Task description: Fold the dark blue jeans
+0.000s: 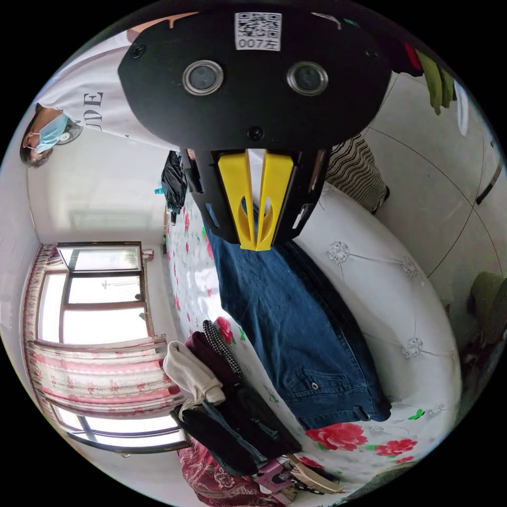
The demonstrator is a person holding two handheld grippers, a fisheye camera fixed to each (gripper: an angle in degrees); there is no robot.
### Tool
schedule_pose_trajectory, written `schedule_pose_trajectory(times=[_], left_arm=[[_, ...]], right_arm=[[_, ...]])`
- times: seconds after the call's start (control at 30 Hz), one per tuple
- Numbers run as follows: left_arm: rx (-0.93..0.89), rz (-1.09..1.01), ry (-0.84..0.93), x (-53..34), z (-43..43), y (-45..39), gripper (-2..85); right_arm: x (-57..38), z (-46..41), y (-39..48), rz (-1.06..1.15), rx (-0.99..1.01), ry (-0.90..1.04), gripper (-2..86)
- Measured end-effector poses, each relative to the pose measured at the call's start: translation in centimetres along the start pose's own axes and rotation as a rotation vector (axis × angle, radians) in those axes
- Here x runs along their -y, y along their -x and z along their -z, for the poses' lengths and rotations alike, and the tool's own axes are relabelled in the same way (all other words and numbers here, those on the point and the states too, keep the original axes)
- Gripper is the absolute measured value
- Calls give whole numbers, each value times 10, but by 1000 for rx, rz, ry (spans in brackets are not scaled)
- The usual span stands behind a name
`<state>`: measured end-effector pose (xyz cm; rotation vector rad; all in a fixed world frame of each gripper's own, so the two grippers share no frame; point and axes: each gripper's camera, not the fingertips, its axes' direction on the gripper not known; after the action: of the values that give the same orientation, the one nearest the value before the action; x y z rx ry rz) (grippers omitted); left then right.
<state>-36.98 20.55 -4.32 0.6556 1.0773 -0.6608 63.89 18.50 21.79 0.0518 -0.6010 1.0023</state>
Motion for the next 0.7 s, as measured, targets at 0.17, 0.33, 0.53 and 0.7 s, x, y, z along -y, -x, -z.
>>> schedule_pose_trajectory(times=[0.17,0.33,0.53,0.7], left_arm=[[-8,32,-49,6,16,9,-6],[18,60,-128,18,45,25,26],[16,144,-219,51,78,70,66],[-5,218,-294,92,100,114,109]], right_arm=[[0,-28,-11,-127,163,-69,91],[18,-58,6,-149,142,-58,46],[17,-71,119,218,-15,-25,5],[-46,-115,270,785,-65,105,0]])
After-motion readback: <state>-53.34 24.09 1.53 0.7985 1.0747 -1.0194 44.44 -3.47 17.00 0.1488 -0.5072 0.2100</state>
